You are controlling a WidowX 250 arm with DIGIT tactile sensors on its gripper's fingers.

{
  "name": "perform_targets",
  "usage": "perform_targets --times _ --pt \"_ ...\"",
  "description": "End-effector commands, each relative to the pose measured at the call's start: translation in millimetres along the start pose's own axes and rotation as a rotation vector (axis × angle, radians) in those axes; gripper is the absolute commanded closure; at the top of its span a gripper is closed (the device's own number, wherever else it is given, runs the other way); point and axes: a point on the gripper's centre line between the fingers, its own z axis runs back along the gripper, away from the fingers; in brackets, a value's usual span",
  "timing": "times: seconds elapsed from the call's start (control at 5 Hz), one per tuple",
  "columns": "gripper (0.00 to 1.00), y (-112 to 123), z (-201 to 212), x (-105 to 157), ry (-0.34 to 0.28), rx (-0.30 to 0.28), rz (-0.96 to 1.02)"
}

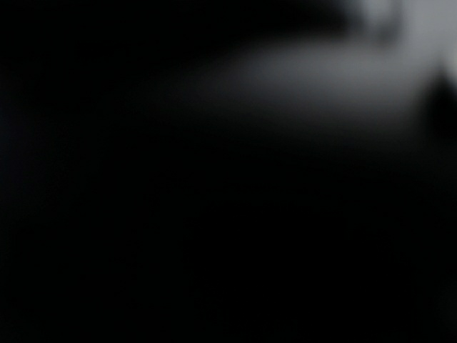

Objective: Grab the carrot.

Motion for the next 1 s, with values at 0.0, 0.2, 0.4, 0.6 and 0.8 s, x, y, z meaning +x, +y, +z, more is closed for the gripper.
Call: perform_targets --times 0.0,0.2,0.4,0.6,0.8 --pt "0.00 -8 14 3 -0.049 0.023 -0.012" --pt "0.00 -8 14 3 -0.049 0.023 -0.012" --pt "0.00 0 -25 2 -0.042 0.045 -0.025" --pt "0.00 6 -60 0 -0.049 0.098 -0.046" --pt "0.00 9 -90 2 -0.026 0.140 -0.077"
